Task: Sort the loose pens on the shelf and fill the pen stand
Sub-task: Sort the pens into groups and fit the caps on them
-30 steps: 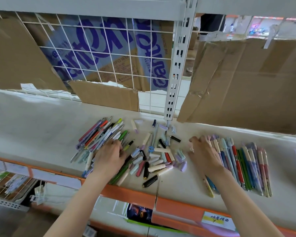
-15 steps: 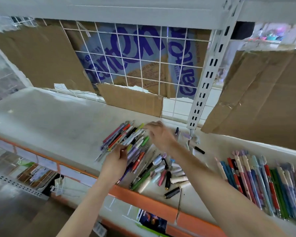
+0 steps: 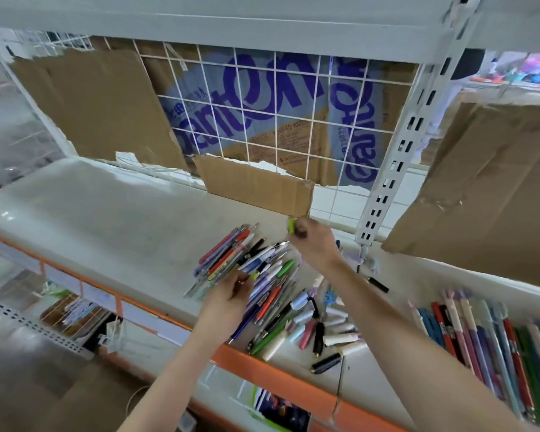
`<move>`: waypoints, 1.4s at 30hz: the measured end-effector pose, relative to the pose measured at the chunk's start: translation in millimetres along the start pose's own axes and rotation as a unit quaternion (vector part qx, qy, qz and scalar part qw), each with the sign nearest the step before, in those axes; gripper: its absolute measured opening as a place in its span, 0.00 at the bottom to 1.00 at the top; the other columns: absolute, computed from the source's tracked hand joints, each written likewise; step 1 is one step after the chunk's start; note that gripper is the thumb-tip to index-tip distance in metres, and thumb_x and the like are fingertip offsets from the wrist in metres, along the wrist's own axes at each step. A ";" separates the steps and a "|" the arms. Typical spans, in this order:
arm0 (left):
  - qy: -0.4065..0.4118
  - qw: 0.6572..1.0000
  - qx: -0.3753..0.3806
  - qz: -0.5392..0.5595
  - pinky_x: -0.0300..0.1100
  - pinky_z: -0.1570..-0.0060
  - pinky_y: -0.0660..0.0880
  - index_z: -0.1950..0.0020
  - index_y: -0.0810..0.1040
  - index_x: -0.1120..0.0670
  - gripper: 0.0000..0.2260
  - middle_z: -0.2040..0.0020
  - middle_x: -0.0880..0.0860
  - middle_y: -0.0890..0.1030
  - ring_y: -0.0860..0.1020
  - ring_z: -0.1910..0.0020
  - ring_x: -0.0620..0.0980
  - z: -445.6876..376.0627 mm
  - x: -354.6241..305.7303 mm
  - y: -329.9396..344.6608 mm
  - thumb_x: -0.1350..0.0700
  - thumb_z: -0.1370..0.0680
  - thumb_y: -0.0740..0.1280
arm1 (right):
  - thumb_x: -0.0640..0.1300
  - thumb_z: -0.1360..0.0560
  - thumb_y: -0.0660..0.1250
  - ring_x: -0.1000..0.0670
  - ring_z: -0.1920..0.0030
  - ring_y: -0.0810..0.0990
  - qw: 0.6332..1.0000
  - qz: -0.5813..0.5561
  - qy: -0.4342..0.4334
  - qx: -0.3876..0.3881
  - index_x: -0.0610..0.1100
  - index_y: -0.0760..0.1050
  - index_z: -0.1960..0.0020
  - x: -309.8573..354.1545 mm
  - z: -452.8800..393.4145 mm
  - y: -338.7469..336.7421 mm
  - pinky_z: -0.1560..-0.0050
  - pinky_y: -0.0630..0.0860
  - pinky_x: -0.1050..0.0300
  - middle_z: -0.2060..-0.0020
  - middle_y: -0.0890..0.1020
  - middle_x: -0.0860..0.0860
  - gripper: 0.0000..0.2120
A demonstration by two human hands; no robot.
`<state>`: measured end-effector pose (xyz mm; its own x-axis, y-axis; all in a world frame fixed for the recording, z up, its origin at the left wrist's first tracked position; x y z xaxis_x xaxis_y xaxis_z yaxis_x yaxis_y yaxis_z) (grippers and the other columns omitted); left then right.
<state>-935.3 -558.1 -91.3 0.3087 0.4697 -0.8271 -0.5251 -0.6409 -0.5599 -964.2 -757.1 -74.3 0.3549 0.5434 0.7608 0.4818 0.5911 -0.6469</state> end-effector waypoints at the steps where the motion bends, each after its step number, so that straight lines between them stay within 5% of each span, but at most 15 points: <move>1: 0.004 1.000 0.001 0.010 0.37 0.69 0.63 0.57 0.74 0.55 0.08 0.71 0.50 0.70 0.66 0.73 0.45 0.7 -1.8 1.0 0.55 0.19 0.59 | 0.36 0.26 0.67 0.48 0.61 0.76 0.986 -0.156 0.061 -0.002 0.41 0.73 0.53 -5.7 10.8 -5.9 0.64 0.69 0.60 0.62 0.79 0.46 0.04; 3: 0.015 0.999 0.005 0.028 0.36 0.69 0.64 0.56 0.74 0.53 0.08 0.70 0.49 0.71 0.67 0.72 0.45 2.6 -6.5 4.1 0.55 0.19 0.60 | 0.32 0.27 0.68 0.50 0.64 0.78 0.907 -0.402 0.119 0.025 0.39 0.72 0.51 -8.5 34.0 -8.2 0.65 0.72 0.61 0.65 0.81 0.47 0.07; 5: 0.030 0.999 0.012 0.039 0.37 0.68 0.65 0.57 0.74 0.50 0.07 0.68 0.51 0.73 0.69 0.70 0.46 4.4 -12.3 8.1 0.55 0.20 0.61 | 0.33 0.26 0.67 0.52 0.65 0.80 0.876 -0.466 0.117 0.039 0.40 0.73 0.52 -8.3 50.0 -12.3 0.63 0.72 0.62 0.64 0.82 0.46 0.06; 9: 0.041 0.997 0.029 0.056 0.42 0.63 0.65 0.56 0.75 0.49 0.07 0.63 0.61 0.76 0.71 0.67 0.49 8.3 -22.3 16.8 0.56 0.20 0.61 | 0.37 0.27 0.68 0.51 0.62 0.81 0.885 -0.450 0.120 0.028 0.40 0.72 0.54 -11.7 64.4 -21.1 0.61 0.70 0.61 0.60 0.81 0.43 0.05; 14: 0.054 0.996 0.048 0.057 0.38 0.70 0.61 0.57 0.74 0.48 0.08 0.68 0.57 0.72 0.66 0.72 0.46 12.4 -28.6 26.3 0.56 0.20 0.61 | 0.38 0.27 0.69 0.51 0.60 0.81 0.905 -0.408 0.117 0.029 0.38 0.72 0.52 -13.9 76.4 -24.7 0.63 0.71 0.63 0.55 0.82 0.40 0.07; 18: 0.056 0.994 0.060 0.065 0.38 0.70 0.60 0.61 0.73 0.50 0.10 0.72 0.51 0.68 0.64 0.73 0.46 17.8 -37.9 32.1 0.57 0.19 0.60 | 0.38 0.26 0.69 0.54 0.61 0.81 0.911 -0.391 0.105 0.076 0.38 0.73 0.52 -8.6 89.9 -14.9 0.63 0.72 0.63 0.62 0.81 0.47 0.07; 22: -0.052 0.970 0.095 0.216 0.32 0.79 0.57 0.64 0.66 0.56 0.14 0.73 0.50 0.64 0.59 0.78 0.43 25.3 -39.0 43.2 0.61 0.18 0.58 | 0.38 0.25 0.68 0.46 0.60 0.80 0.906 -0.411 0.075 0.067 0.39 0.71 0.56 -7.9 104.1 -8.7 0.58 0.74 0.57 0.65 0.80 0.47 0.05; 27: -0.162 0.909 0.193 0.333 0.31 0.84 0.53 0.59 0.71 0.57 0.10 0.76 0.47 0.65 0.57 0.82 0.40 35.7 -37.2 67.3 0.58 0.18 0.58 | 0.40 0.25 0.68 0.43 0.60 0.80 0.893 -0.439 0.075 0.058 0.36 0.73 0.51 -23.1 116.2 -11.1 0.53 0.77 0.49 0.59 0.80 0.40 0.07; 30: -0.118 0.934 0.204 0.270 0.33 0.81 0.58 0.52 0.75 0.59 0.11 0.73 0.50 0.71 0.62 0.80 0.42 34.6 -44.2 80.2 0.55 0.18 0.57 | 0.38 0.23 0.64 0.46 0.60 0.79 0.896 -0.432 0.095 0.029 0.37 0.73 0.49 -32.8 120.5 -17.4 0.53 0.79 0.48 0.60 0.80 0.42 0.05; 32: -0.056 0.961 0.200 0.183 0.41 0.75 0.66 0.53 0.77 0.58 0.12 0.69 0.55 0.76 0.69 0.77 0.47 31.9 -50.7 84.5 0.53 0.18 0.57 | 0.38 0.22 0.64 0.50 0.63 0.77 0.904 -0.417 0.096 -0.011 0.38 0.72 0.45 -36.5 122.5 -30.6 0.59 0.78 0.57 0.62 0.78 0.44 0.07; 34: 0.015 0.979 0.184 0.090 0.50 0.64 0.73 0.56 0.77 0.54 0.12 0.65 0.58 0.79 0.74 0.69 0.51 28.6 -55.0 81.9 0.52 0.19 0.58 | 0.40 0.23 0.64 0.54 0.67 0.74 0.933 -0.343 0.088 -0.060 0.43 0.70 0.41 -42.3 124.5 -52.9 0.63 0.74 0.62 0.66 0.76 0.47 0.11; 36: 0.060 0.989 0.133 0.015 0.49 0.54 0.74 0.53 0.77 0.54 0.07 0.60 0.53 0.80 0.78 0.60 0.51 22.6 -48.9 68.7 0.55 0.20 0.61 | 0.43 0.23 0.65 0.55 0.71 0.72 0.964 -0.233 0.076 -0.101 0.46 0.68 0.40 -51.3 126.3 -78.3 0.65 0.72 0.63 0.71 0.76 0.50 0.13; 38: 0.097 0.990 0.042 -0.094 0.46 0.54 0.74 0.50 0.78 0.57 0.05 0.55 0.52 0.80 0.79 0.55 0.52 13.2 -35.3 45.7 0.58 0.21 0.63 | 0.43 0.23 0.64 0.56 0.72 0.72 0.984 -0.099 0.070 -0.127 0.48 0.69 0.40 -62.9 130.0 -100.0 0.67 0.70 0.65 0.71 0.75 0.50 0.12; 42: 0.087 0.967 -0.029 -0.238 0.48 0.58 0.74 0.52 0.76 0.55 0.02 0.52 0.54 0.78 0.77 0.56 0.54 -0.3 -7.4 18.7 0.60 0.24 0.65 | 0.42 0.22 0.62 0.47 0.67 0.74 0.984 0.071 0.106 -0.123 0.47 0.69 0.38 -90.6 141.9 -116.0 0.61 0.72 0.53 0.70 0.74 0.48 0.13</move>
<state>-947.2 -573.8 -95.7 0.6364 0.6136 -0.4675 -0.2470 -0.4121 -0.8770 -1166.0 -790.3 -75.5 0.5795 0.4589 0.6735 0.5844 0.3420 -0.7359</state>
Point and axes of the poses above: each hand's wrist, its own z-axis away from the middle knuckle, its own y-axis out of the palm, x = y × z, the point moved 7 cm from there along -z, towards the middle knuckle
